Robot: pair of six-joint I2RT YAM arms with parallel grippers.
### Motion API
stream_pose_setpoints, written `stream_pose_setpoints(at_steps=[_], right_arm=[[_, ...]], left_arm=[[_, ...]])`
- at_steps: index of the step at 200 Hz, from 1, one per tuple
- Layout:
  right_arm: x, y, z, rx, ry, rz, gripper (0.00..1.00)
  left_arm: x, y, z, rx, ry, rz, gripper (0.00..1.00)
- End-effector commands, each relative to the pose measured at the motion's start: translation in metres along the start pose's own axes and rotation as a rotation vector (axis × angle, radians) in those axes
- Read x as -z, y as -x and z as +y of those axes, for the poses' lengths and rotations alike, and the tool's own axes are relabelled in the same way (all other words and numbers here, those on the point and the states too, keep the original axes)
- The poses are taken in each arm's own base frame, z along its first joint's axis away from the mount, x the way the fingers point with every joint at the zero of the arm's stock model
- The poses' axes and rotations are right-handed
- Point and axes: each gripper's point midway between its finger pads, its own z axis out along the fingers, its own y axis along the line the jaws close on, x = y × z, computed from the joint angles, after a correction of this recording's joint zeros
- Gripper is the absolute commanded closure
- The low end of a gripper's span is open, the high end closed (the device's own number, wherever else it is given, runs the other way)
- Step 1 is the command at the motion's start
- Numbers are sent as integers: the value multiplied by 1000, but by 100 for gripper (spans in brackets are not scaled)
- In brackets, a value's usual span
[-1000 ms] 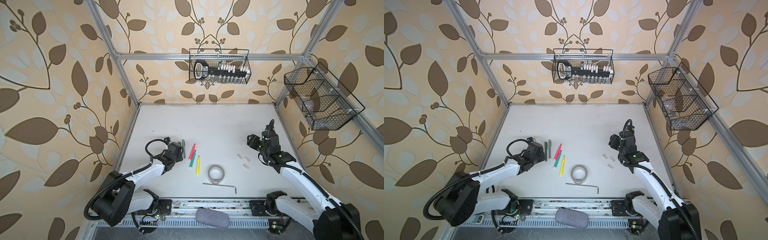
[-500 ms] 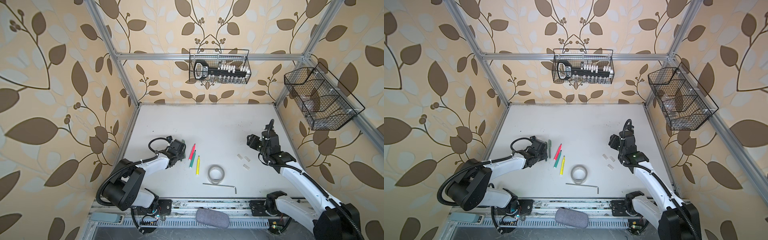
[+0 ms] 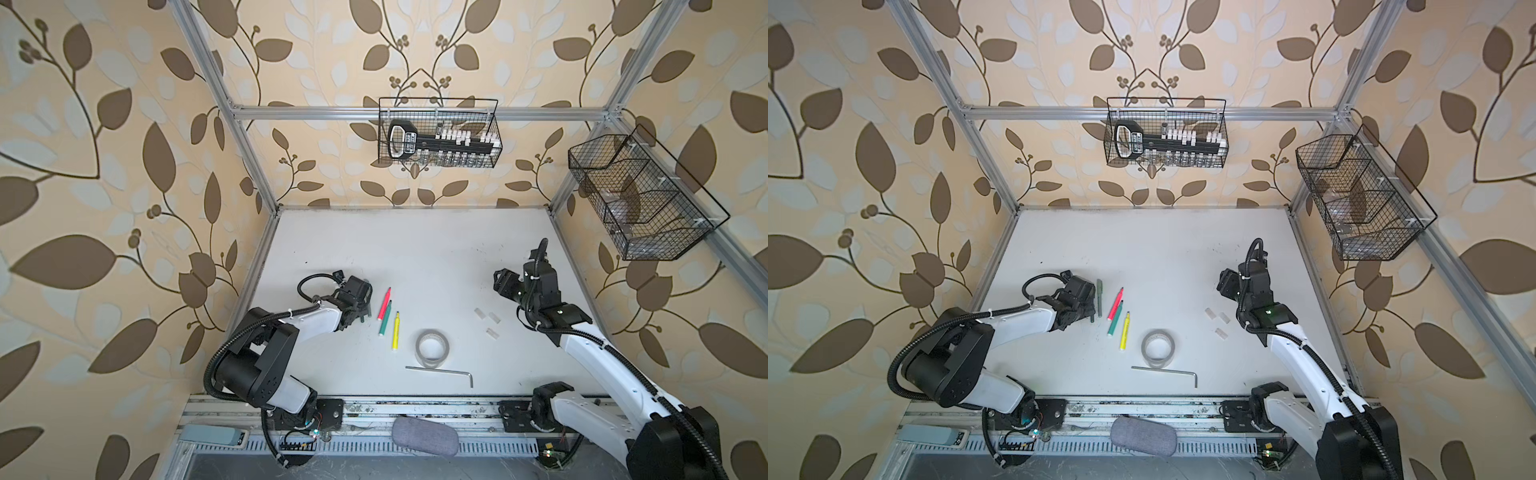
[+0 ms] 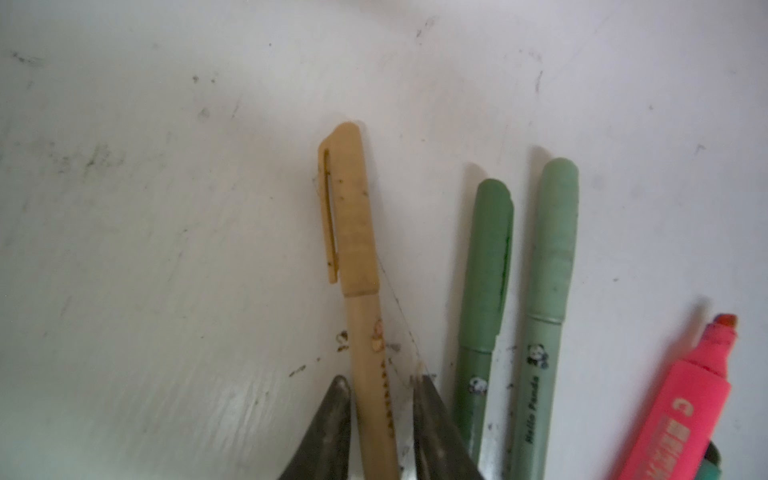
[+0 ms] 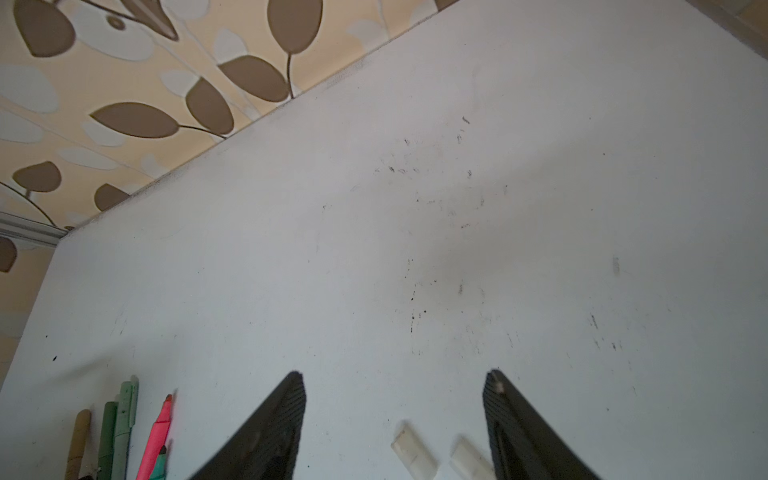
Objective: Insert the pens into the pen caps
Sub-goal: 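Lower the capped pen beside the green pens with the left gripper while the right withdraws, then grasp the pink highlighter with the left gripper and lift it upright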
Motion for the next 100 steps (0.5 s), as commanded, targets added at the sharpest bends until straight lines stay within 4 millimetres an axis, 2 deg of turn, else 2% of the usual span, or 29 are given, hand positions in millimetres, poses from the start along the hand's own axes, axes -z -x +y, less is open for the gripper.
stream_pose_setpoints(at_steps=[1, 38, 100], right_arm=[[4, 8, 2, 16, -1, -15, 31], [7, 10, 3, 18, 2, -24, 31], [10, 13, 1, 19, -3, -41, 31]], left_arm=[[15, 16, -3, 25, -31, -46, 70], [26, 19, -6, 23, -73, -62, 67], [80, 23, -24, 13, -302, -155, 64]])
